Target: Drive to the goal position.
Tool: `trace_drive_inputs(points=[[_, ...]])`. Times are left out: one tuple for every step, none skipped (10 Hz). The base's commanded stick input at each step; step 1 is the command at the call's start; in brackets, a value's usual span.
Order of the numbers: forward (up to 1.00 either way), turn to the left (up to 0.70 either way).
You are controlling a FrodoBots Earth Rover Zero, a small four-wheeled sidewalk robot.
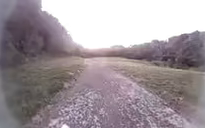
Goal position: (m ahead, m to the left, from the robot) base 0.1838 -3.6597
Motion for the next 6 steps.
trace_drive_inputs(points=[[0.50,0.00],[0.50,0.00],[0.50,0.00],[0.50,0.00],[0.50,0.00],[0.50,0.00]])
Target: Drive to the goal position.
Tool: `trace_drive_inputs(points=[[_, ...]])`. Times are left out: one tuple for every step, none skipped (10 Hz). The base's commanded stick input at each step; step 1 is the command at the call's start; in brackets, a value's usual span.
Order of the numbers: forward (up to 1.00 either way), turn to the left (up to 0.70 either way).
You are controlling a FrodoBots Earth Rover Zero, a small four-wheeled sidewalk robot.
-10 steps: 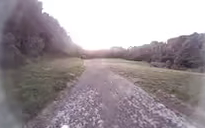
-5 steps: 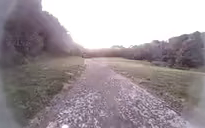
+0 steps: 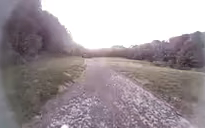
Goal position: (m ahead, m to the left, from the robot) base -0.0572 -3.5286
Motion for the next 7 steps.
trace_drive_inputs(points=[[0.50,0.00],[0.50,0.00],[0.50,0.00],[0.50,0.00],[0.50,0.00],[0.50,0.00],[0.50,0.00]])
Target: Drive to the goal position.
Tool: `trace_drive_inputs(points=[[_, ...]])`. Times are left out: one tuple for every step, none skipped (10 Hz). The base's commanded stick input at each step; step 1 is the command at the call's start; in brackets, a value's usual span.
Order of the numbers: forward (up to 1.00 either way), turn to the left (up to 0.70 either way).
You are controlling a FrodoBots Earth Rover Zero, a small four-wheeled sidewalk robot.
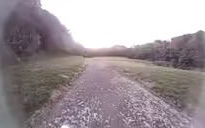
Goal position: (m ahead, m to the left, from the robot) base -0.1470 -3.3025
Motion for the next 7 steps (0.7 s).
trace_drive_inputs(points=[[0.50,0.00],[0.50,0.00],[0.50,0.00],[0.50,0.00],[0.50,0.00],[0.50,0.00],[0.50,0.00]])
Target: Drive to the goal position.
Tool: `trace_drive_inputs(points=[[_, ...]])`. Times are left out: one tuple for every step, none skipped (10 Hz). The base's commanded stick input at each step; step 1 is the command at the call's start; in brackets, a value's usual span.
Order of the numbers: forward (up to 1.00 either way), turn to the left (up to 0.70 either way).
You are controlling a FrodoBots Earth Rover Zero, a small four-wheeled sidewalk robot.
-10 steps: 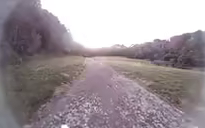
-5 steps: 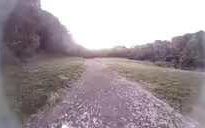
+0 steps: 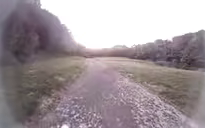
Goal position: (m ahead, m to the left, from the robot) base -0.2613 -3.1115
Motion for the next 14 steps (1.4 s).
trace_drive_inputs(points=[[0.50,0.00],[0.50,0.00],[0.50,0.00],[0.50,0.00],[0.50,0.00],[0.50,0.00],[0.50,0.00],[0.50,0.00],[0.50,0.00],[0.50,0.00],[0.50,0.00],[0.50,0.00],[0.50,0.00],[0.50,0.00]])
